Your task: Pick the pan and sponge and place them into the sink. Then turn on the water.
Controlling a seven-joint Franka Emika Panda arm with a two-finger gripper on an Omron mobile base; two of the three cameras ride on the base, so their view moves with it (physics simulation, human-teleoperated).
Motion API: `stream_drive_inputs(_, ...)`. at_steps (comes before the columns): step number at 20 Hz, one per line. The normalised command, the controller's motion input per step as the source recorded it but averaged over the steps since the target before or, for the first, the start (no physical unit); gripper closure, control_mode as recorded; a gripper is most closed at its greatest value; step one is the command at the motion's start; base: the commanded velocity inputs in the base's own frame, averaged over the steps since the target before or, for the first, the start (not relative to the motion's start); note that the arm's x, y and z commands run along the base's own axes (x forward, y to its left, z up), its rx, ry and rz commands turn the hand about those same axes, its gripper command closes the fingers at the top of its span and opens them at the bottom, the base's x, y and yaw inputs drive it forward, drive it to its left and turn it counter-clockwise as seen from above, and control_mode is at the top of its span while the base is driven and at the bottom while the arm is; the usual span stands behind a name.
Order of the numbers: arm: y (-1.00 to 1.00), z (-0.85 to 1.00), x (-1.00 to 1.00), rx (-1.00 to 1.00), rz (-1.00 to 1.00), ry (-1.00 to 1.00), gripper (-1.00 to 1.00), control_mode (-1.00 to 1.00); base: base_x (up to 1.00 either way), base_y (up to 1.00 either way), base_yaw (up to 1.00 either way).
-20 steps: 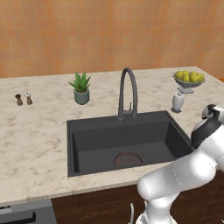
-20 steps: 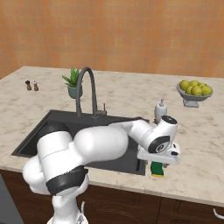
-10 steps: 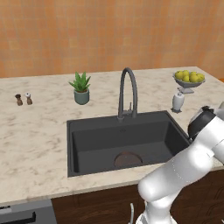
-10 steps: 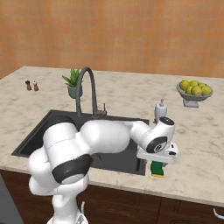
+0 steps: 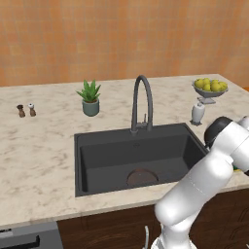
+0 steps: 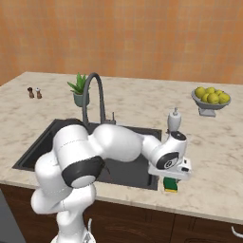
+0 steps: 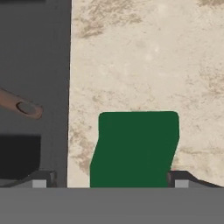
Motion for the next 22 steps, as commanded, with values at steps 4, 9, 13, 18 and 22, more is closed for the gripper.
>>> stream_drive_inputs(4,0.0,-0.31,0.12,0.0,0.0,0.0,-1.0,-1.0,0.0,0.0,0.0)
stream_drive_inputs(9,0.0,-0.46,0.02,0.0,0.0,0.0,-1.0,-1.0,0.0,0.0,0.0)
stream_drive_inputs(13,0.3,-0.91,-0.01,-0.09,0.0,0.0,1.0,-1.0,0.0,0.0,0.0)
stream_drive_inputs(18,0.35,-0.46,-0.16,-0.06,0.0,-0.07,1.0,-1.0,0.0,0.0,0.0)
stream_drive_inputs(22,0.79,0.23,-0.63,0.14,0.04,-0.11,1.0,-1.0,0.0,0.0,0.0)
